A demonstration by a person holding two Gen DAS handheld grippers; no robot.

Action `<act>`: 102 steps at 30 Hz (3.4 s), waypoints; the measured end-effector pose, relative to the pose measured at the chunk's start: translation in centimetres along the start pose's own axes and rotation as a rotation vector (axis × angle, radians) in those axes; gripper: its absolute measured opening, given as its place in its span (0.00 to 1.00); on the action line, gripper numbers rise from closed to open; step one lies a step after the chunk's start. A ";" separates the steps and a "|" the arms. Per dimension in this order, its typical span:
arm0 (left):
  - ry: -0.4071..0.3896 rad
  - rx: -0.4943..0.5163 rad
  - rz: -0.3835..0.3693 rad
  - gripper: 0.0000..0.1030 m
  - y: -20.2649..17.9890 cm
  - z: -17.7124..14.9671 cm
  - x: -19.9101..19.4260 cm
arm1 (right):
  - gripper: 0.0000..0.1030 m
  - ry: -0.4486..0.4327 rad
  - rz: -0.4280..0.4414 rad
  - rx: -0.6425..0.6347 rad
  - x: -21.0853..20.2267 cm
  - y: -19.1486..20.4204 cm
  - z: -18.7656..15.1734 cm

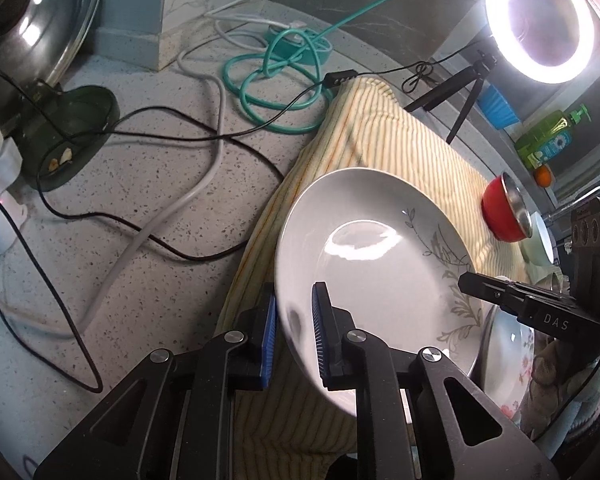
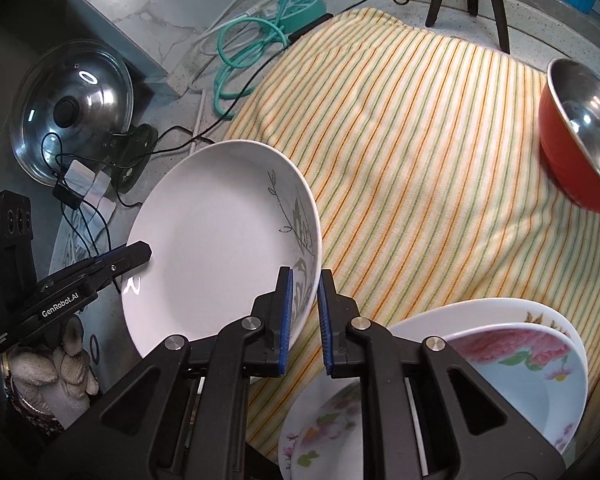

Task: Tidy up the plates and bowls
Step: 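Lower the grey-leaf plate onto the stack and open the right gripper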

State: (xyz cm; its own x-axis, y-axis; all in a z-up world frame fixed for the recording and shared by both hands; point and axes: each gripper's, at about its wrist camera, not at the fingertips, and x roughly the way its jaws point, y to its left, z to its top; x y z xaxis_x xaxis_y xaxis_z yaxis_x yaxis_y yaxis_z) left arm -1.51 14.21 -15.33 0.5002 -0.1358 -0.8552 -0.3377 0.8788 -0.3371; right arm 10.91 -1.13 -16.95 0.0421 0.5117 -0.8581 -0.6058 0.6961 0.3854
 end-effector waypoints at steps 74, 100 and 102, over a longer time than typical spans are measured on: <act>0.138 0.512 -0.097 0.15 -18.4 -5.4 2.6 | 0.15 -0.088 -0.263 0.201 -11.8 -10.5 -13.9; 0.114 0.448 -0.135 0.19 -17.7 -3.7 1.6 | 0.44 -0.160 -0.195 0.200 -14.2 -10.2 -13.7; 0.103 0.439 -0.141 0.19 -17.8 -3.3 1.4 | 0.44 -0.176 -0.189 0.201 -14.8 -10.1 -13.7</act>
State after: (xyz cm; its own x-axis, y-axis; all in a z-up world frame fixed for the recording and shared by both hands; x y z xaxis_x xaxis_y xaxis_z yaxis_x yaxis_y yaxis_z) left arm 2.53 -3.13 -11.85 0.4281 -0.2933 -0.8548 0.1086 0.9557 -0.2735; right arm 5.54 -22.62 -12.82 0.2857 0.4310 -0.8559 -0.4062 0.8634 0.2992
